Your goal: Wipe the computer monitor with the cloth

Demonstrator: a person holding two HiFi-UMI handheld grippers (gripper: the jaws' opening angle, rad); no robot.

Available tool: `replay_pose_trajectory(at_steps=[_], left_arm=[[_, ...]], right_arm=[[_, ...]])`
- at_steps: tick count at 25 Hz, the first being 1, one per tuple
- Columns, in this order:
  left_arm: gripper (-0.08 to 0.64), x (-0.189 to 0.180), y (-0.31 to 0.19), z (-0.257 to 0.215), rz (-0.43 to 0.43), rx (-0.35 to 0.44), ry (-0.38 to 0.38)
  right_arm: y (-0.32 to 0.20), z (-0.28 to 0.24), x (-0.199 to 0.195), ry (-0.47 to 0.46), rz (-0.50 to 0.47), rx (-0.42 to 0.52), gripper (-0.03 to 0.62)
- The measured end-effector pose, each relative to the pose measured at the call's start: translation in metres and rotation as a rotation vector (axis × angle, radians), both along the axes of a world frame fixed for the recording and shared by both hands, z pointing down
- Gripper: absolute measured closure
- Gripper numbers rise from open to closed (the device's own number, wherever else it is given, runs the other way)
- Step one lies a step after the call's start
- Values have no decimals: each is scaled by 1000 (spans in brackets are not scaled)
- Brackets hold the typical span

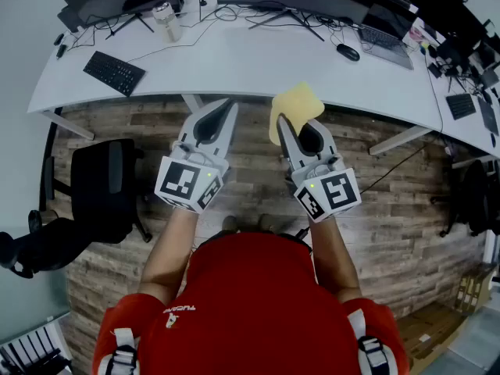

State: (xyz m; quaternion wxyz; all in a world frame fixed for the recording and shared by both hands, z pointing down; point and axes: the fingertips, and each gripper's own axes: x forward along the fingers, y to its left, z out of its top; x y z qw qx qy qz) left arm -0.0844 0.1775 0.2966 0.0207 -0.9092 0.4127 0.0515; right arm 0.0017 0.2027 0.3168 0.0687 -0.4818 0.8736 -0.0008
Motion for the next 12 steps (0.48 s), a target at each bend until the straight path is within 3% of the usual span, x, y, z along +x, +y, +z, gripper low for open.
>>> replay_pose_trajectory(at_steps=[12], left_arm=[[548,10,-4,1,-37,16,-2]], right_arm=[[-4,0,13,-28,-36,7,531]])
